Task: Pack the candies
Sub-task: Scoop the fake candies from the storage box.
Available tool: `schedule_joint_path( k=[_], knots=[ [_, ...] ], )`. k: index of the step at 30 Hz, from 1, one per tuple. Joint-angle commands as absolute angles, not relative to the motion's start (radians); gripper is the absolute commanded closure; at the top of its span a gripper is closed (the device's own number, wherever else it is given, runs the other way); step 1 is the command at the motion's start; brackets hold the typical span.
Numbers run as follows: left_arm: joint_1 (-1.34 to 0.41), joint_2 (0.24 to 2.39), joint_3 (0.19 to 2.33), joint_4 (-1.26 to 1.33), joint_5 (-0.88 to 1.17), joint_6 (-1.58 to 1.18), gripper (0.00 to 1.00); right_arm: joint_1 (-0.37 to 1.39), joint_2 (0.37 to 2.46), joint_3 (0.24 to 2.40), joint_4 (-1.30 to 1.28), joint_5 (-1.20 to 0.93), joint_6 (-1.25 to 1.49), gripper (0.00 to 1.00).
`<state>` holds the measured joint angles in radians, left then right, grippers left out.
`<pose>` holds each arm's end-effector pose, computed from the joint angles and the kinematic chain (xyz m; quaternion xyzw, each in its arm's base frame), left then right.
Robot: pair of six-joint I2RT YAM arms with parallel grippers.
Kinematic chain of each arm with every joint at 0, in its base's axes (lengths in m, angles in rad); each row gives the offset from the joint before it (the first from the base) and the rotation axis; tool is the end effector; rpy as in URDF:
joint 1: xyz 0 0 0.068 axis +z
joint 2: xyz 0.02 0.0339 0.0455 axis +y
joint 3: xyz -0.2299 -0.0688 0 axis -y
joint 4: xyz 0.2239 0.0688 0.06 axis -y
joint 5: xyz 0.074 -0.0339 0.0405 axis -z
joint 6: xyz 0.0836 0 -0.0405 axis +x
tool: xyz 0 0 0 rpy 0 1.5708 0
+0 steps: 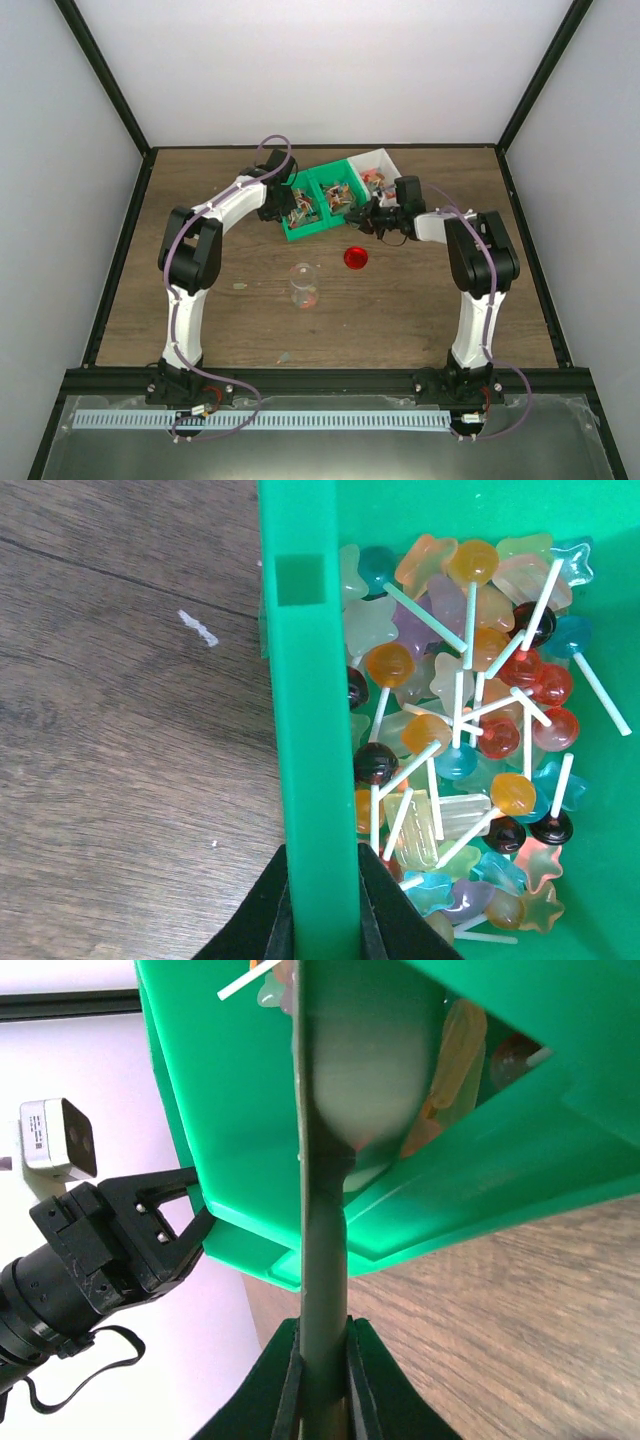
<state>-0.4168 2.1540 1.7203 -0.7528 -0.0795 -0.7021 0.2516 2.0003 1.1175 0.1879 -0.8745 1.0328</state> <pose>0.3995 -0.1696 0.1199 -0.1470 0.9698 -0.0682 0.1824 0.3737 0.1623 0.1059 0.1463 0.8270 0.5372 0.0780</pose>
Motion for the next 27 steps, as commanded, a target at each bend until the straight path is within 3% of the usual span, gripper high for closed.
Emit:
schedule_joint_path(
  k=[1, 18, 27],
  knots=[
    [-0.452, 2.227, 1.702, -0.71, 0.101, -0.729, 0.96, 0.252, 1.935, 1.084, 0.161, -0.998, 0.99, 0.99],
    [-0.448, 2.23, 1.725, -0.714, 0.111, -0.704, 0.96, 0.195, 1.878, 1.025, 0.186, -1.053, 0.929, 0.99],
    [-0.447, 2.212, 1.726, -0.72, 0.101, -0.703, 0.91, 0.138, 1.851, 0.989, 0.22, -1.086, 0.921, 0.99]
  ],
)
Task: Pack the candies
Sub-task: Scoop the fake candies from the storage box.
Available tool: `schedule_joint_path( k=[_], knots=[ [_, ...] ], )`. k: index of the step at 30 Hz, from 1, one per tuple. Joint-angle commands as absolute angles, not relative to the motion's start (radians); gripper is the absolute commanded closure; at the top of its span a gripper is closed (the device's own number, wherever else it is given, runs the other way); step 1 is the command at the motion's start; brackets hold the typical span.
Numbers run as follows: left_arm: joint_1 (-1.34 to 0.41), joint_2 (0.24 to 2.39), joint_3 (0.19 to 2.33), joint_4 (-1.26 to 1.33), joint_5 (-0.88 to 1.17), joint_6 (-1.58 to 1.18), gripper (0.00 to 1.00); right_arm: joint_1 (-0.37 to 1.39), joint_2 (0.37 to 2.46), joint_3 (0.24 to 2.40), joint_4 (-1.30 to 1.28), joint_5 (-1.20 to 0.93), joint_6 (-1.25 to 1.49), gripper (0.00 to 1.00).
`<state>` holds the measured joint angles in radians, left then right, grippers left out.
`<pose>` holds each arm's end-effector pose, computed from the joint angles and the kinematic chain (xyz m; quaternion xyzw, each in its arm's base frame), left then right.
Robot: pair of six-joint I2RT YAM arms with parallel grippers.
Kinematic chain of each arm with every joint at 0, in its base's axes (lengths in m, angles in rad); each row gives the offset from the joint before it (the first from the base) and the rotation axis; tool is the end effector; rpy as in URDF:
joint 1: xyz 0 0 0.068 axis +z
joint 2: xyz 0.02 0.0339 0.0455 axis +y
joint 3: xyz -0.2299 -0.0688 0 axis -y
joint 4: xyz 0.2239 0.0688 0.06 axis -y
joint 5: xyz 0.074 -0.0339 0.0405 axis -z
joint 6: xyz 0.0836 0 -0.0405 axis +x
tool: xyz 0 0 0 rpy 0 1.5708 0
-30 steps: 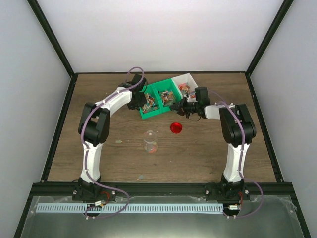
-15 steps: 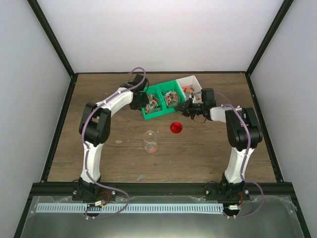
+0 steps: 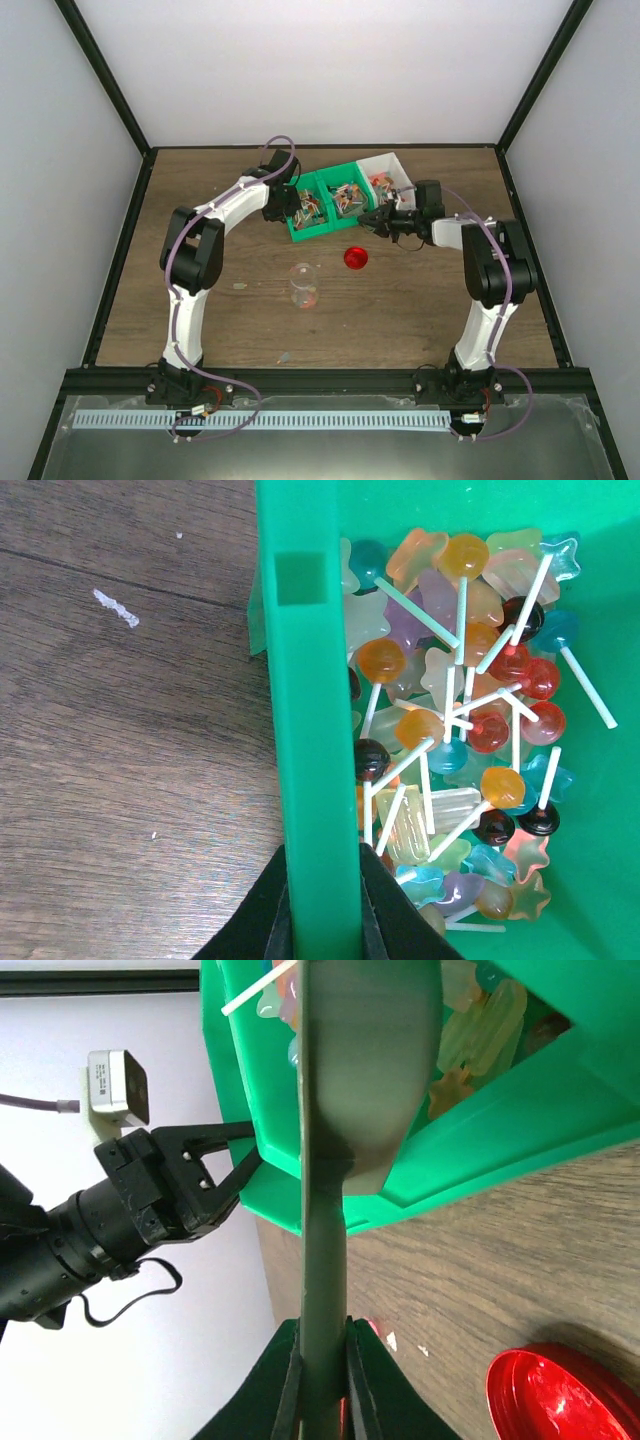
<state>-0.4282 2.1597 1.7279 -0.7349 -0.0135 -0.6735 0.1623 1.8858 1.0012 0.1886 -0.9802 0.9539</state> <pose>0.3990 -0.1809 0.1206 -0.1212 0.9721 -0.0994 0.1744 0.3559 0.1286 0.1196 0.1242 0.8143 0.5596 0.0912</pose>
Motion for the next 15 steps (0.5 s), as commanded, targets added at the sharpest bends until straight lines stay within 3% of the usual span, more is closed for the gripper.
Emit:
schedule_joint_path(
  k=[1, 15],
  knots=[
    [-0.448, 2.212, 1.725, -0.721, 0.101, -0.703, 0.91, 0.131, 1.849, 0.988, 0.223, -1.093, 0.917, 0.99],
    [-0.448, 2.21, 1.725, -0.709, 0.117, -0.703, 0.89, 0.122, 1.822, 0.98, 0.296, -1.203, 0.924, 0.99]
  ],
)
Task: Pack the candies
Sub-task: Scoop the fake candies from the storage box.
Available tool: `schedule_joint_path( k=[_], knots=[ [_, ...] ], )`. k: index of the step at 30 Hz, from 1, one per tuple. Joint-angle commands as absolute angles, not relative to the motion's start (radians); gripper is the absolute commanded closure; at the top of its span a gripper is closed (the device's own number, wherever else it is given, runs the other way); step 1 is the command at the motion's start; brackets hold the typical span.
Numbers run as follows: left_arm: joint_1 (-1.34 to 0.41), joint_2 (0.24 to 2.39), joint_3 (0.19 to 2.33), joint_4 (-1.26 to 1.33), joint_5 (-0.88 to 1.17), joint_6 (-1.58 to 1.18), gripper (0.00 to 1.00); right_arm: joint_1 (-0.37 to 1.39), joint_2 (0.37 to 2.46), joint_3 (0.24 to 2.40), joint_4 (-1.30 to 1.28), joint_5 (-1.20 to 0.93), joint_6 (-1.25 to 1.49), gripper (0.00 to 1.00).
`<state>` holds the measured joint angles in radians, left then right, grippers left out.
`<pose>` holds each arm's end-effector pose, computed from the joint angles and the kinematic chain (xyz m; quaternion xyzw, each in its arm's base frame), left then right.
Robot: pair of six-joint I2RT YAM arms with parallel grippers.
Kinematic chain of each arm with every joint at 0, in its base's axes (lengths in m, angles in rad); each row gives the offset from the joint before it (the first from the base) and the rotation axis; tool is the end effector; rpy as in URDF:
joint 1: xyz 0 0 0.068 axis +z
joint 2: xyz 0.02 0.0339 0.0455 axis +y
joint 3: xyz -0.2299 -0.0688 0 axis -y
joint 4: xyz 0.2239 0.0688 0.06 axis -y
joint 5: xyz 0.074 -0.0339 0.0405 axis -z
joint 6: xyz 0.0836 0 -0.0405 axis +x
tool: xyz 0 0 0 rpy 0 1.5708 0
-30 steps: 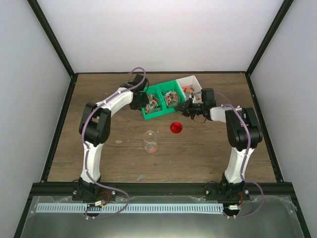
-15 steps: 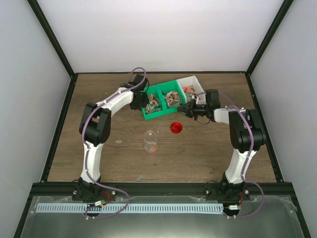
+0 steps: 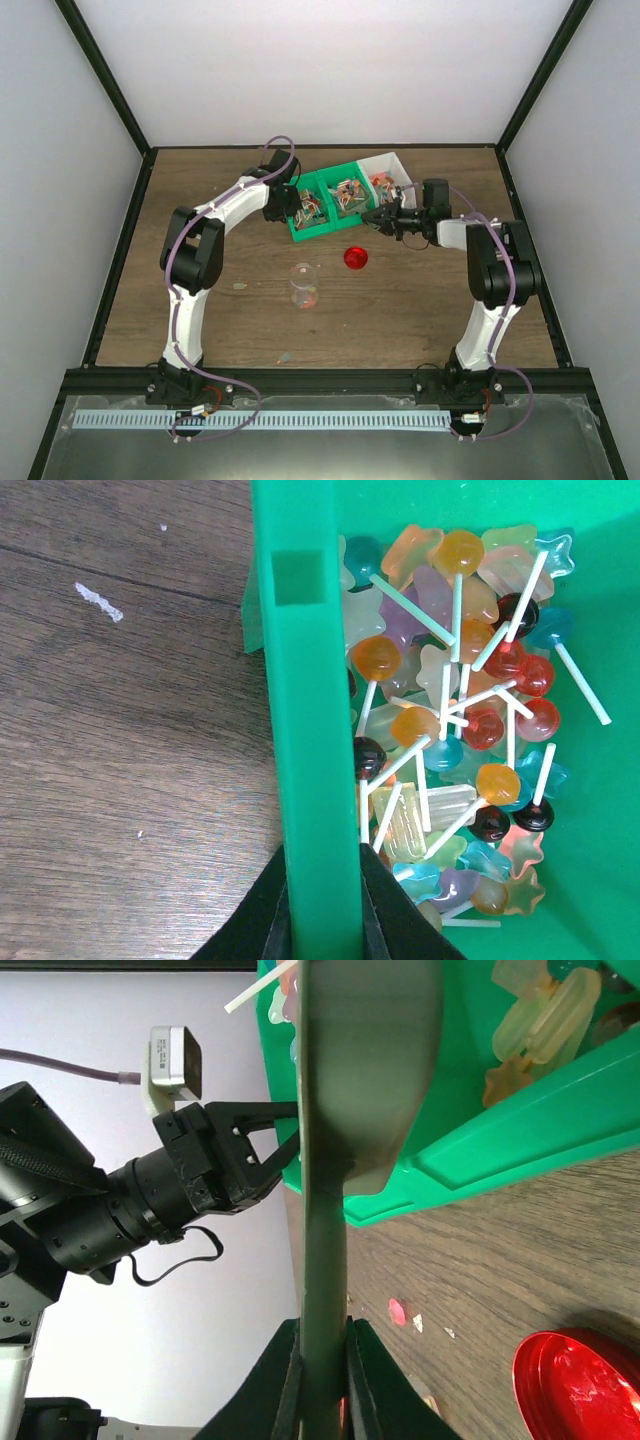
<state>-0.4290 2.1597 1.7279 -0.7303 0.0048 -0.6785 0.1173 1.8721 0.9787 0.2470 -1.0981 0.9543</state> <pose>0.3989 -0.1829 0.1208 -0.1214 0.9716 -0.1087 0.1714 0.3535 0.1166 0.1287 0.0977 0.7922 0.5959 0.0886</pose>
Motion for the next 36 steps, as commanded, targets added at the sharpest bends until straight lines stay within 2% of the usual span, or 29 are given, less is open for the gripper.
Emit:
schedule_joint_path(
  k=[1, 20, 24, 29, 32, 36],
  knots=[
    [-0.448, 2.208, 1.723, -0.709, 0.114, -0.703, 0.88, 0.122, 1.817, 0.977, 0.297, -1.206, 0.922, 0.99],
    [-0.448, 2.194, 1.713, -0.713, 0.108, -0.703, 0.88, 0.12, 1.745, 0.922, 0.333, -1.236, 0.938, 0.99],
    [-0.447, 2.186, 1.717, -0.728, 0.097, -0.703, 0.8, 0.093, 1.686, 0.903, 0.342, -1.254, 0.942, 0.99],
    [-0.448, 2.163, 1.718, -0.74, 0.07, -0.646, 0.61, 0.098, 1.659, 0.893, 0.351, -1.236, 0.942, 0.99],
    [-0.448, 2.15, 1.718, -0.743, 0.054, -0.64, 0.58, 0.107, 1.651, 0.902, 0.32, -1.238, 0.927, 0.99],
    [-0.448, 2.132, 1.711, -0.738, 0.058, -0.641, 0.55, 0.114, 1.645, 0.859, 0.413, -1.242, 0.986, 0.99]
  ],
)
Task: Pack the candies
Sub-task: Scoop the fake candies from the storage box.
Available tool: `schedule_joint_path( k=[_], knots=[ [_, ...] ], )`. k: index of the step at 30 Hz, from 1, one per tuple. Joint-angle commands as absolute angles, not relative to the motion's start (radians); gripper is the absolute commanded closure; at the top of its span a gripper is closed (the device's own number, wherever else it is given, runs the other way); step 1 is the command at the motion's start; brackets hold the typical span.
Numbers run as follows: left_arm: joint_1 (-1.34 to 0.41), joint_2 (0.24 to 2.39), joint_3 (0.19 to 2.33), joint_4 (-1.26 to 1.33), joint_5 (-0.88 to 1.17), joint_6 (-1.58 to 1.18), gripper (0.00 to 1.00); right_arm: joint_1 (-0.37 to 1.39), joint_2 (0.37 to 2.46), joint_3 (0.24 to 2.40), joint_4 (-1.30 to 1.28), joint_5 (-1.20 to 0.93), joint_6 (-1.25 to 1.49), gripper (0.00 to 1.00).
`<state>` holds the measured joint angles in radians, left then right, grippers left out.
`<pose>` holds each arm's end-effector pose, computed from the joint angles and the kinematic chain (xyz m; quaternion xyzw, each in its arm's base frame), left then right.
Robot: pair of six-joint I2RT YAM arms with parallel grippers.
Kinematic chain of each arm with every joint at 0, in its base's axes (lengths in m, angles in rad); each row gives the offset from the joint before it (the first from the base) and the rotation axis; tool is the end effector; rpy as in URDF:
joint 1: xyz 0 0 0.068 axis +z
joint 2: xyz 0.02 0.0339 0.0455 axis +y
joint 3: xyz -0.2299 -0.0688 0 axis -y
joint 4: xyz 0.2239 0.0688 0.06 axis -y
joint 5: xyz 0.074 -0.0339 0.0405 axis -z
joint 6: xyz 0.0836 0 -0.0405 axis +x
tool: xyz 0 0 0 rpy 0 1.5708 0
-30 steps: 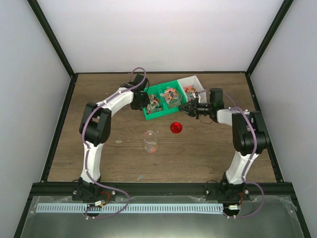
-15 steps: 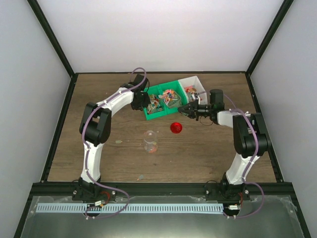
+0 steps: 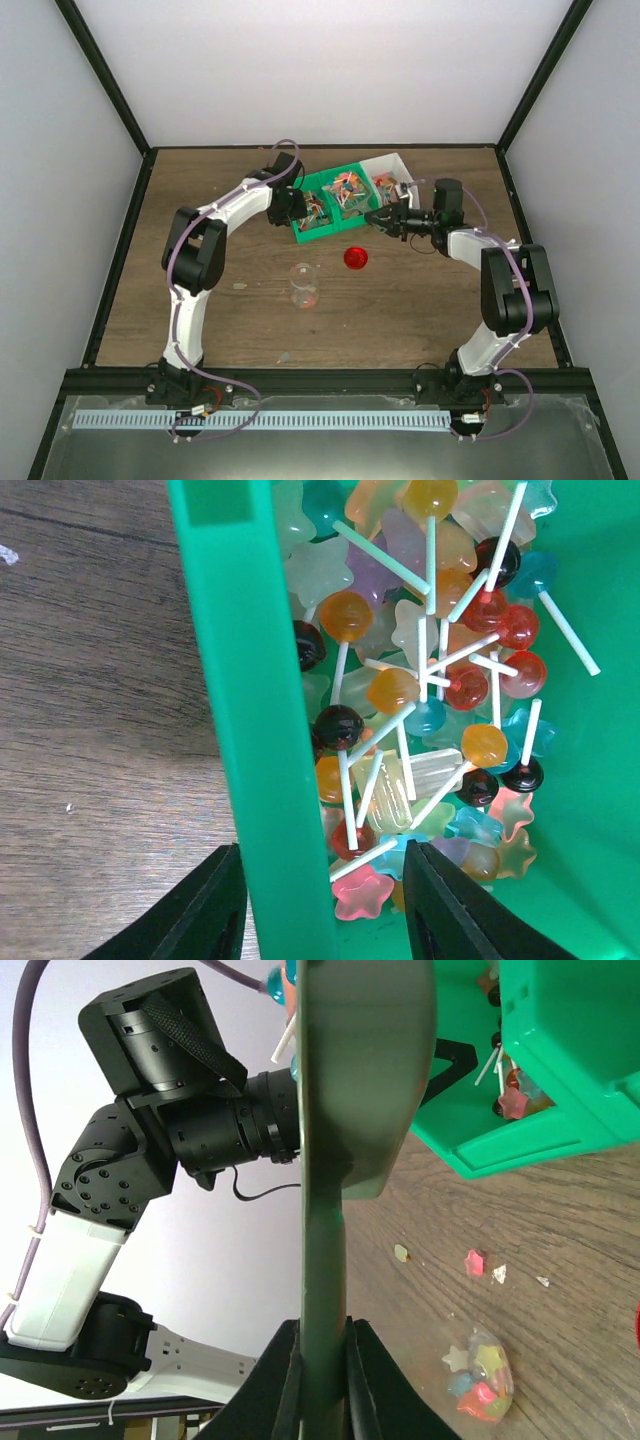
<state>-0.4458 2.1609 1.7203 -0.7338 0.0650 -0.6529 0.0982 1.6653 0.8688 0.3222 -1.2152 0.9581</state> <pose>0.3918 -0.1932 0.1181 -0.0949 0.9753 -0.1299 0.1512 0.3236 0.1106 0.1772 0.0216 0.7609 0.6365 0.1241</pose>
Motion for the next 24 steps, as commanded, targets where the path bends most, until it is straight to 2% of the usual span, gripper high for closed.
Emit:
schedule_joint_path(
  k=[1, 4, 7, 10, 13, 16, 19, 22, 24],
  knots=[
    [-0.447, 2.127, 1.708, -0.736, 0.059, -0.64, 0.54, 0.122, 1.657, 0.884, 0.36, -1.262, 0.952, 0.99],
    [-0.448, 2.106, 1.725, -0.753, 0.055, -0.628, 0.49, 0.052, 1.622, 0.918, 0.21, -1.229, 0.843, 0.99],
    [-0.448, 2.077, 1.723, -0.753, 0.046, -0.622, 0.48, 0.042, 1.623, 0.872, 0.361, -1.28, 0.934, 0.99],
    [-0.447, 2.074, 1.726, -0.757, 0.054, -0.622, 0.48, 0.047, 1.643, 0.895, 0.304, -1.295, 0.897, 0.99],
    [-0.447, 2.074, 1.722, -0.76, 0.066, -0.629, 0.48, 0.048, 1.669, 0.862, 0.429, -1.295, 0.992, 0.99],
    [-0.446, 2.071, 1.724, -0.764, 0.068, -0.629, 0.48, 0.061, 1.691, 0.878, 0.409, -1.299, 0.987, 0.99],
    [-0.442, 2.058, 1.724, -0.774, 0.057, -0.627, 0.48, 0.037, 1.695, 0.829, 0.517, -1.299, 1.048, 0.99],
    [-0.437, 2.047, 1.72, -0.773, 0.058, -0.625, 0.48, 0.038, 1.709, 0.862, 0.416, -1.328, 0.98, 0.99],
    [-0.431, 2.04, 1.72, -0.779, 0.055, -0.624, 0.48, -0.004, 1.684, 0.828, 0.463, -1.301, 1.007, 0.99]
  ],
)
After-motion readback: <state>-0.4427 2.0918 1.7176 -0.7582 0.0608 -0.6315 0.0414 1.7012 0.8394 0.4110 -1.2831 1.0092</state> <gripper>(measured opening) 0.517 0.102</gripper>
